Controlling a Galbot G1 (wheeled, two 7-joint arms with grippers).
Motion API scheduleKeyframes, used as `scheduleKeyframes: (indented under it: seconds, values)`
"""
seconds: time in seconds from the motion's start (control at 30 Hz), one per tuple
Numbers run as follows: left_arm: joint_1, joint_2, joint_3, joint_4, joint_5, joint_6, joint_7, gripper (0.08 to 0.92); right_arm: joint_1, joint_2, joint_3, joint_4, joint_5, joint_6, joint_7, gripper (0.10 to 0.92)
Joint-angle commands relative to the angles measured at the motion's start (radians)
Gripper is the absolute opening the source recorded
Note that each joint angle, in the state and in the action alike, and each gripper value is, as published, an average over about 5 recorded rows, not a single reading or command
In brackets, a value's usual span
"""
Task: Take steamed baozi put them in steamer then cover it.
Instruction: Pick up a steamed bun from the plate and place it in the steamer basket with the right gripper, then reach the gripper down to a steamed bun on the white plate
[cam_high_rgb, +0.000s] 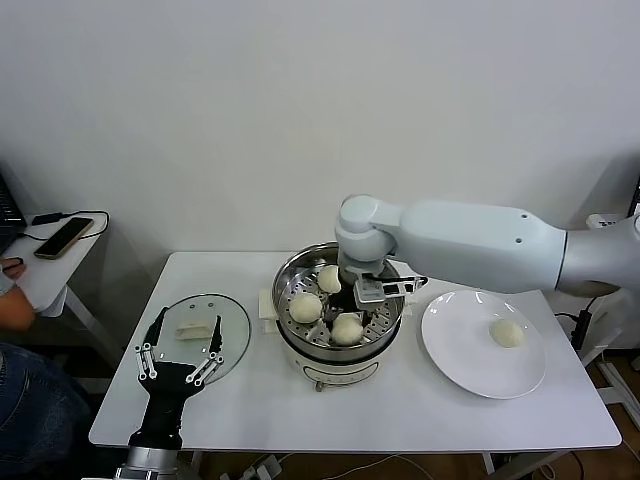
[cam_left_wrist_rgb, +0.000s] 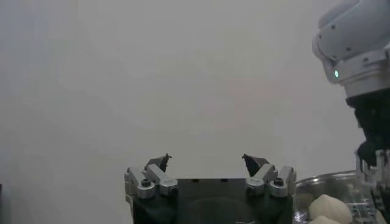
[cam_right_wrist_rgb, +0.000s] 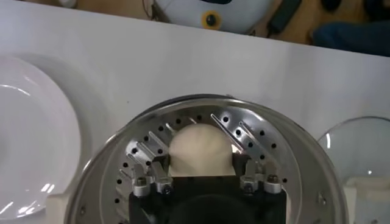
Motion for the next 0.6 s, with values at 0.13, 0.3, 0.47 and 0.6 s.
scheduleKeyframes:
  seconds: [0.13, 0.3, 0.47, 0.6]
  values:
    - [-0.002, 0.001, -0.003, 0.003, -0.004, 0.000, -0.002, 0.823, -0.036, 0.013, 0.015, -0.010, -0.050, 0.009, 0.015, 0.800]
    - [-0.003, 0.001, -0.002, 0.005, -0.004, 0.001, -0.002, 0.823, -0.016, -0.022, 0.051, -0.002, 0.008, -0.017, -0.001, 0.822]
    - [-0.005, 0.000, 0.002, 0.002, -0.003, 0.005, -0.002, 0.823, 0.012, -0.115, 0.165, -0.014, 0.138, -0.106, -0.077, 0.823]
    - [-0.004, 0.000, 0.001, -0.002, -0.002, 0.007, -0.001, 0.823, 0.052, -0.226, 0.226, -0.072, 0.241, -0.240, -0.160, 0.823]
